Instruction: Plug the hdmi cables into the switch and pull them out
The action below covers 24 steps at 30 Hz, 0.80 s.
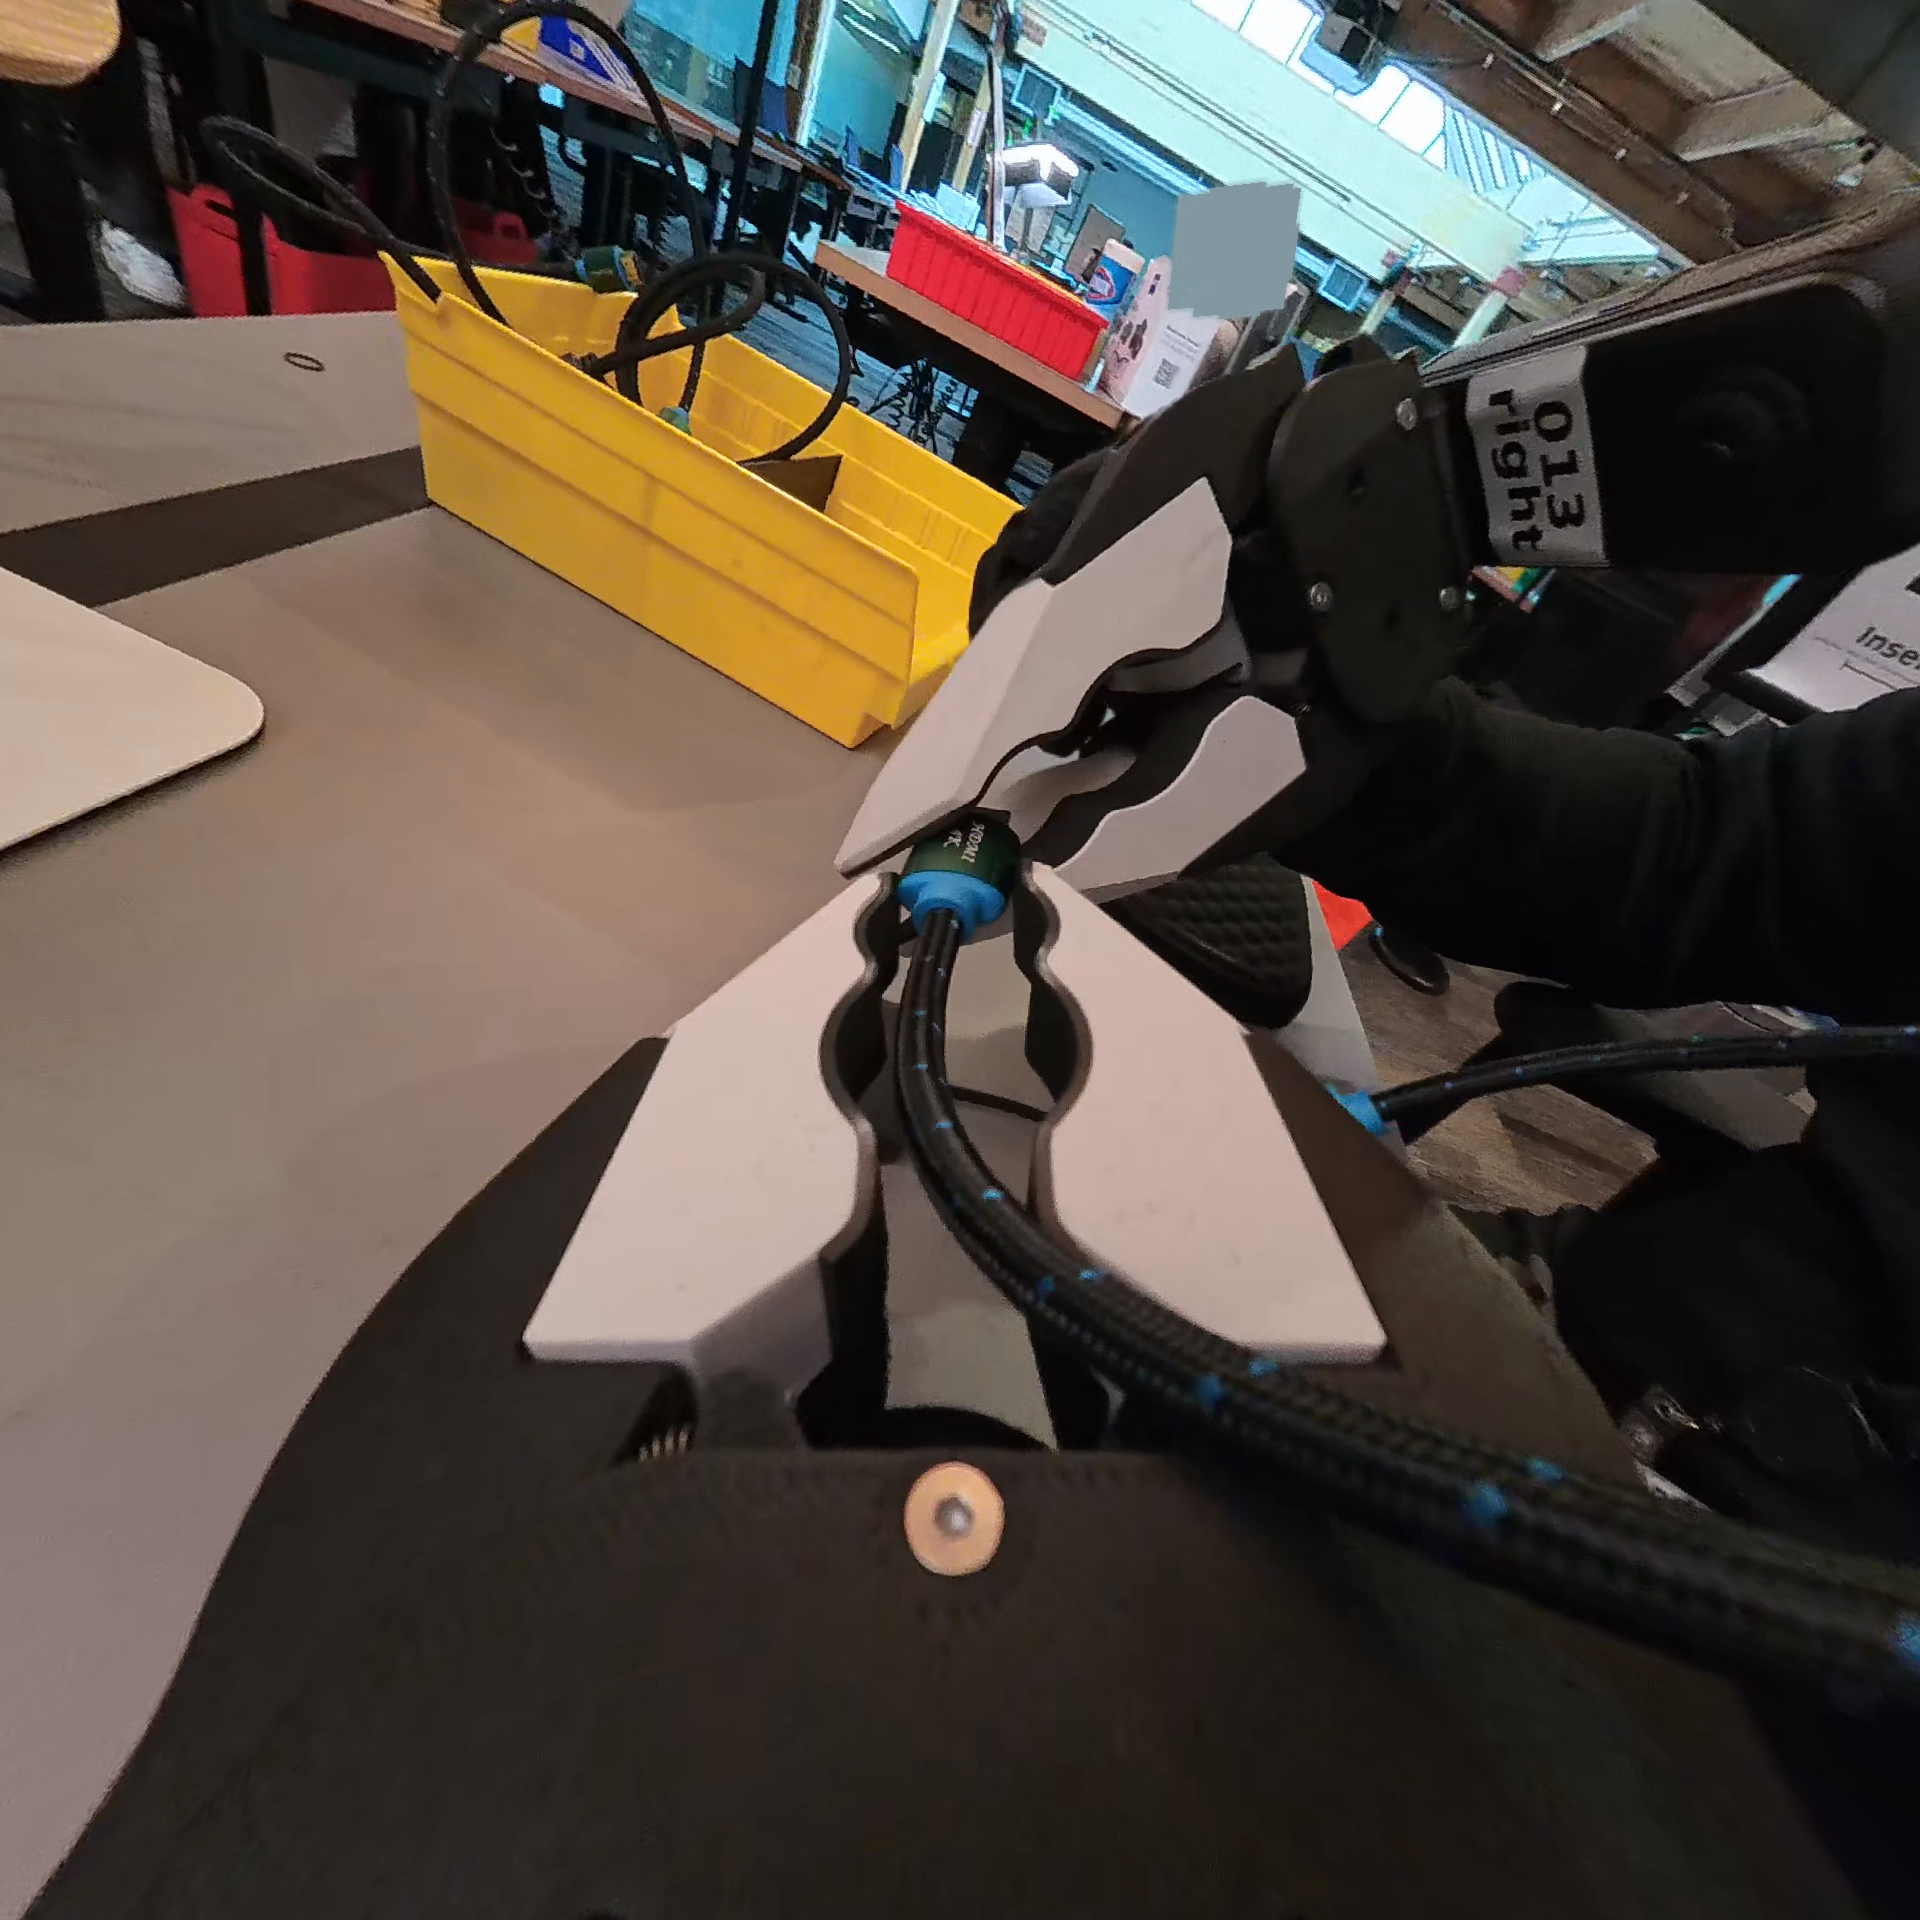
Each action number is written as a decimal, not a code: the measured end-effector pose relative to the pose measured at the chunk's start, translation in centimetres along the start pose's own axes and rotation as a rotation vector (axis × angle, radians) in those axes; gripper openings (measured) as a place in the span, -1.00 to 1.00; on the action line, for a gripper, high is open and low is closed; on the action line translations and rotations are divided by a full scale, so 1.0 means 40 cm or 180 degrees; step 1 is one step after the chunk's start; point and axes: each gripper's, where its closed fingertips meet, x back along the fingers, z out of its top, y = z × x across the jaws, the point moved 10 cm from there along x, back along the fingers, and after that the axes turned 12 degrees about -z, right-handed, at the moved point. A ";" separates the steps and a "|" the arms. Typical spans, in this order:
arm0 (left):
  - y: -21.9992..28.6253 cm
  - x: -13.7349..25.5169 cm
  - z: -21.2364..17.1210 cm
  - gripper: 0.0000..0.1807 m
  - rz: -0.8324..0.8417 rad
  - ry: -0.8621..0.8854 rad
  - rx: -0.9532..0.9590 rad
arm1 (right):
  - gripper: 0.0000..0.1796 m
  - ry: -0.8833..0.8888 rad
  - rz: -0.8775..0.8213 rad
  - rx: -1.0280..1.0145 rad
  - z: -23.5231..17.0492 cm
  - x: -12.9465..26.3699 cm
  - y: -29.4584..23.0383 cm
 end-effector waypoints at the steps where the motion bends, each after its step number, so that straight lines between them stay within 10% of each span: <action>1: 0.000 -0.001 -0.001 -0.78 0.0033 -0.0005 -0.0016 | -0.87 -0.0020 -0.0010 0.0007 -0.001 -0.002 0.000; 24: -0.010 0.003 0.002 -0.79 0.0287 0.0136 0.0245 | -0.90 -0.0461 -0.0812 0.1008 0.027 -0.008 -0.033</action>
